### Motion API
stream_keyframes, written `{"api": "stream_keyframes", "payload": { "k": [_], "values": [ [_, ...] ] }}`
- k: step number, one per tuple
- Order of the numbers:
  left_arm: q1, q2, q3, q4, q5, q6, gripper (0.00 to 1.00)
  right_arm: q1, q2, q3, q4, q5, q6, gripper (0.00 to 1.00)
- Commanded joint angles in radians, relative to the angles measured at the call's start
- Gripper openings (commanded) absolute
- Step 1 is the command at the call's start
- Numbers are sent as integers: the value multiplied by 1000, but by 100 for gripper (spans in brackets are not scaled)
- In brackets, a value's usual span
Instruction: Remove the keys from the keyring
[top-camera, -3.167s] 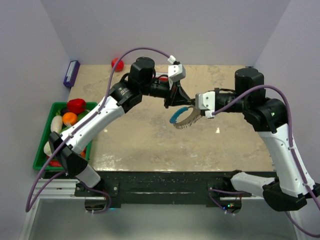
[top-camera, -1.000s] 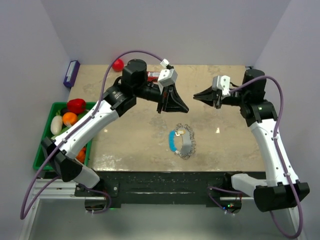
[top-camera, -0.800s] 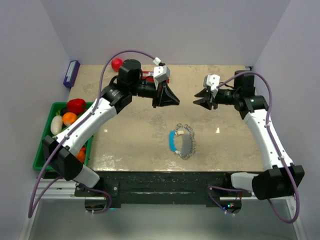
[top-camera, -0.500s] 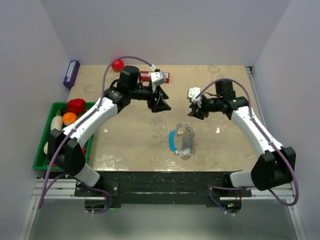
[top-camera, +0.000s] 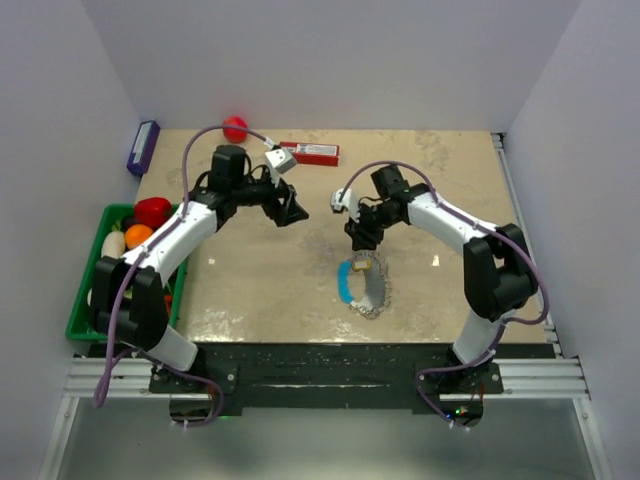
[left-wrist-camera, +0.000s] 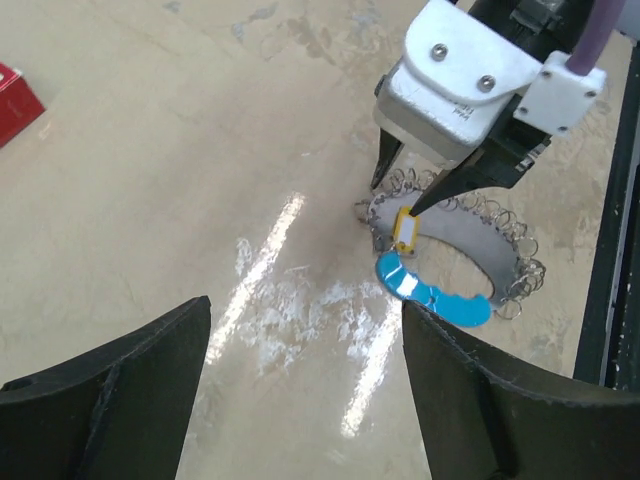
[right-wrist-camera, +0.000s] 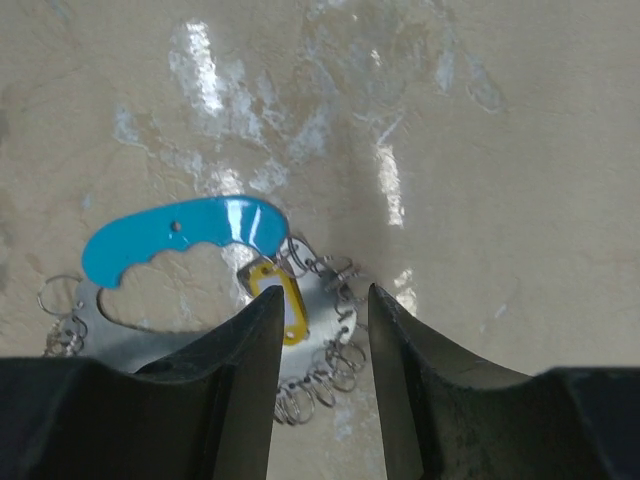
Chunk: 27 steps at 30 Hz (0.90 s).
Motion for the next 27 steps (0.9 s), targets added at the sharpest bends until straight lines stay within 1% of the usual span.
{"api": "stream_keyframes", "payload": {
  "k": [1, 3, 4, 7, 12, 16, 19, 22, 27],
  "values": [
    [18, -122, -48, 95, -17, -2, 82, 36, 43, 93, -38, 29, 106, 42],
    [24, -147, -61, 90, -43, 17, 82, 48, 67, 100, -50, 39, 127, 40],
    [27, -154, -62, 80, -52, 27, 82, 65, 76, 105, -76, 65, 129, 40],
    [36, -171, -71, 70, -72, 35, 82, 80, 84, 102, -98, 81, 146, 39],
    [41, -193, -90, 72, -72, 35, 82, 97, 49, 42, -69, 168, 218, 40],
    [39, -191, -101, 84, -69, 31, 82, 99, 53, 11, -35, 220, 265, 39],
    [39, -191, -99, 84, -62, 24, 82, 102, 72, 28, -65, 207, 290, 38],
    [39, -201, -102, 87, -60, 23, 82, 100, 66, 15, -35, 220, 307, 38],
    [41, -201, -105, 87, -62, 26, 82, 106, 84, 16, -23, 199, 331, 34]
  ]
}}
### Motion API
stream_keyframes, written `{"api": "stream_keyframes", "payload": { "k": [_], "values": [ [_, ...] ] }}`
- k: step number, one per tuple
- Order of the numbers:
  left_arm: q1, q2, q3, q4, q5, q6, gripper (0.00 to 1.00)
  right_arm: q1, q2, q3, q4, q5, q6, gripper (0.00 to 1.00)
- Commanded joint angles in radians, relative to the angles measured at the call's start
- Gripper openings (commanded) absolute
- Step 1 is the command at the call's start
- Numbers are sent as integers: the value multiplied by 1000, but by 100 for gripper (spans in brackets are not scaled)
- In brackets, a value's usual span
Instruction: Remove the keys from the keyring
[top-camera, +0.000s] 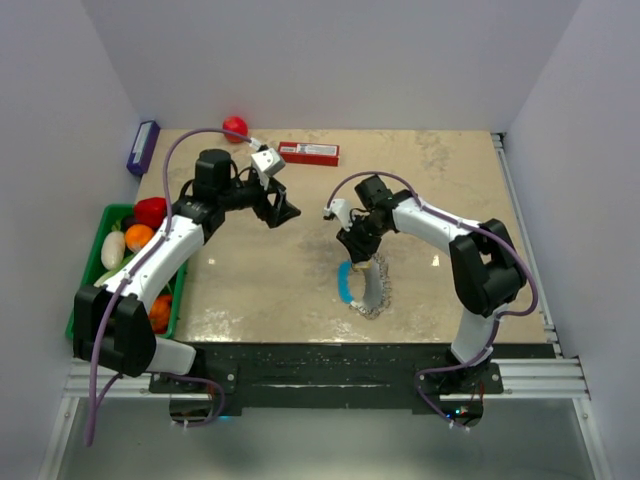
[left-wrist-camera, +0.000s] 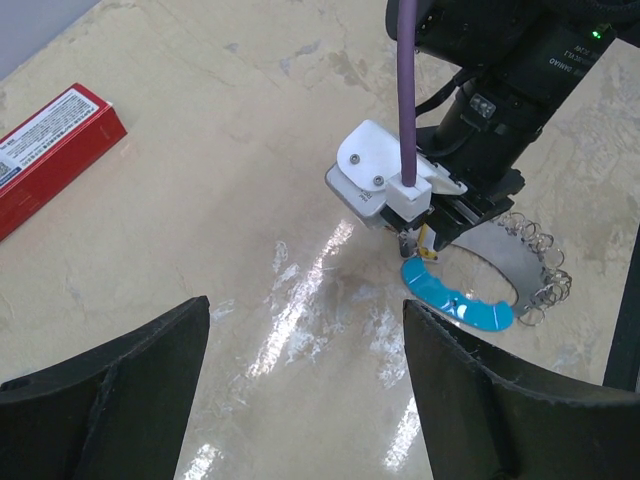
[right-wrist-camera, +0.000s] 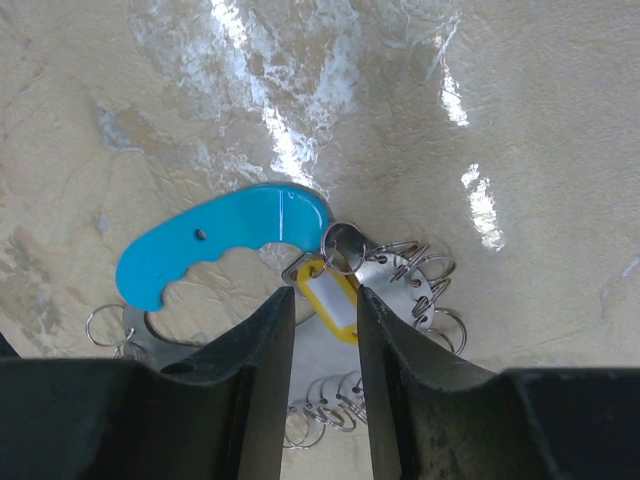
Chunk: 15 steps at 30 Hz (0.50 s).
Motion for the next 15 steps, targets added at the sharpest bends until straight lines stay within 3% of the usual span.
{"api": "stream_keyframes", "payload": {
  "k": [1, 15],
  "values": [
    [7, -27, -8, 44, 7, 16, 82, 12, 6, 2, 26, -2, 47, 33],
    [7, -24, -11, 56, 14, 14, 82, 48, 21, -28, 83, 91, 102, 26]
  ]
}}
